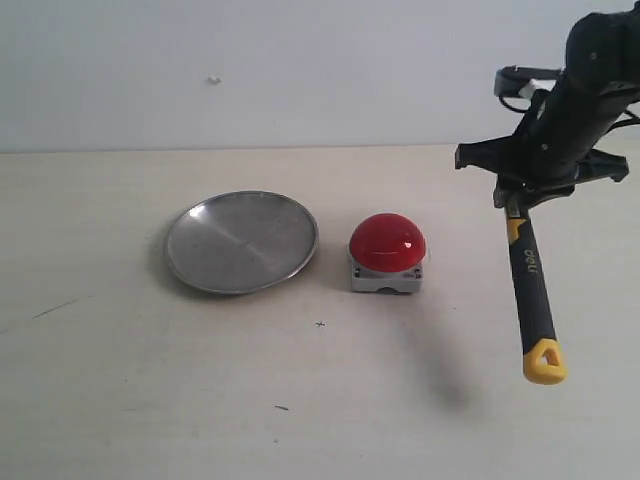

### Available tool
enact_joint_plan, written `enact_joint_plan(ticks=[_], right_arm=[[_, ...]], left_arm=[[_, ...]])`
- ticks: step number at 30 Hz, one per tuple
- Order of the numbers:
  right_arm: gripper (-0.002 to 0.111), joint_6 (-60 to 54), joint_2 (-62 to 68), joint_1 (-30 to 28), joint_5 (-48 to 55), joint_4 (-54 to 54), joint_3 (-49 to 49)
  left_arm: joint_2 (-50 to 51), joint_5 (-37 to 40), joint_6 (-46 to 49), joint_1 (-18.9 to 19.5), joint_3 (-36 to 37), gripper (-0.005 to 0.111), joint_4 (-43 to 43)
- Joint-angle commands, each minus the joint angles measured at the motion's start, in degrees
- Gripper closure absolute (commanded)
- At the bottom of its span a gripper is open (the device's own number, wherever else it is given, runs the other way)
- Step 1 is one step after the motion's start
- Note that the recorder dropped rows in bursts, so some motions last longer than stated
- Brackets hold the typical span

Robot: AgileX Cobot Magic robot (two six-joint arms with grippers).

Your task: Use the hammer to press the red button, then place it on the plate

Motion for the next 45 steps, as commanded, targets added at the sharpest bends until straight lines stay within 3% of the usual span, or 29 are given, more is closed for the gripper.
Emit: enact_joint_plan(ticks=[1,9,18,22,25,28,32,37,40,45], right_arm=[[0.108,-0.6,-12.7,-0.2,-6.1,-0.3,6.8],[0.108,-2.8,-43.2,-0.2,-10.3,0.3,19.9],[0.108,-8.4,-60.8,-0.2,-8.1,2.7,27.7],[0.108,-13.0,-64.8,-0.2,-8.1,3.2,29.5],[0.108,-13.4,-65.8,-0.2,-8.5,6.2,30.2],[0.108,-17.3,-65.5,-0.2,-8.8,10.6,30.2],[0.108,-18.8,-64.4,-0.2,-9.1,12.8,30.2],[0.108,-19.3,-64.3,-0.2,-10.2,14.1,30.2],[0.108,-19.3,-64.3,-0.2,-11.1,14.2,30.2],[0.108,-19.3,-64.3,-0.2,-12.2,15.2,30.2]], left_arm=[[-0.3,-0.2,-0.2,0.1,0.0,0.107,0.3],[-0.3,-0.2,-0.2,0.1,0.0,0.107,0.3],[-0.3,-0.2,-0.2,0.1,0.0,0.107,0.5],[-0.3,-2.5,3.3,0.1,0.0,0.107,5.1],[-0.3,-9.6,2.4,0.1,0.0,0.107,3.9],[-0.3,-17.6,-4.8,0.1,0.0,0.107,-1.9],[-0.3,-27.2,-12.0,0.1,0.0,0.107,-2.1],[-0.3,-34.4,-38.7,0.1,0.0,0.107,-1.6],[-0.3,-40.1,-45.4,0.1,0.0,0.107,5.2],[3.4,-60.1,-50.3,0.1,-1.2,0.107,20.0]])
